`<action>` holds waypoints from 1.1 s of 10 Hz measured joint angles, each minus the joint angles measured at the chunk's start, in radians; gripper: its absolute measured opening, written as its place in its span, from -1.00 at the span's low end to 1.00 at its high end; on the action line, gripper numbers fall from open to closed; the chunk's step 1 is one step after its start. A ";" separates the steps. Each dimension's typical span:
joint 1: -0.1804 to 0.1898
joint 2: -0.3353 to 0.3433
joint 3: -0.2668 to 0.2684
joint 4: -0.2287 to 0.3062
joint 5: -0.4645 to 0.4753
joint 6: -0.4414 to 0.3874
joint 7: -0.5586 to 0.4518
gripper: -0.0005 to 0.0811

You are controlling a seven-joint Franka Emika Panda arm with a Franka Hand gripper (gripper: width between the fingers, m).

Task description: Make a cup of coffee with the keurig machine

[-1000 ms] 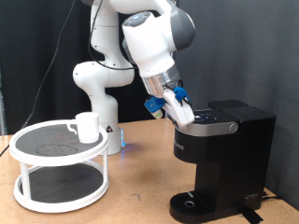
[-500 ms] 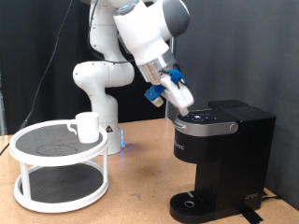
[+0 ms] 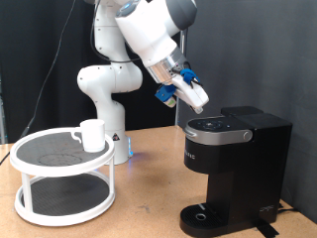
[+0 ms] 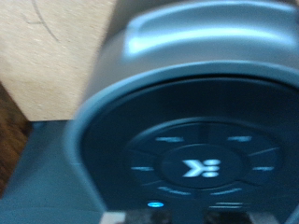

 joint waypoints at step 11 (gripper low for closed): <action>-0.021 -0.251 -0.038 -0.267 -0.066 -0.104 -0.234 -0.99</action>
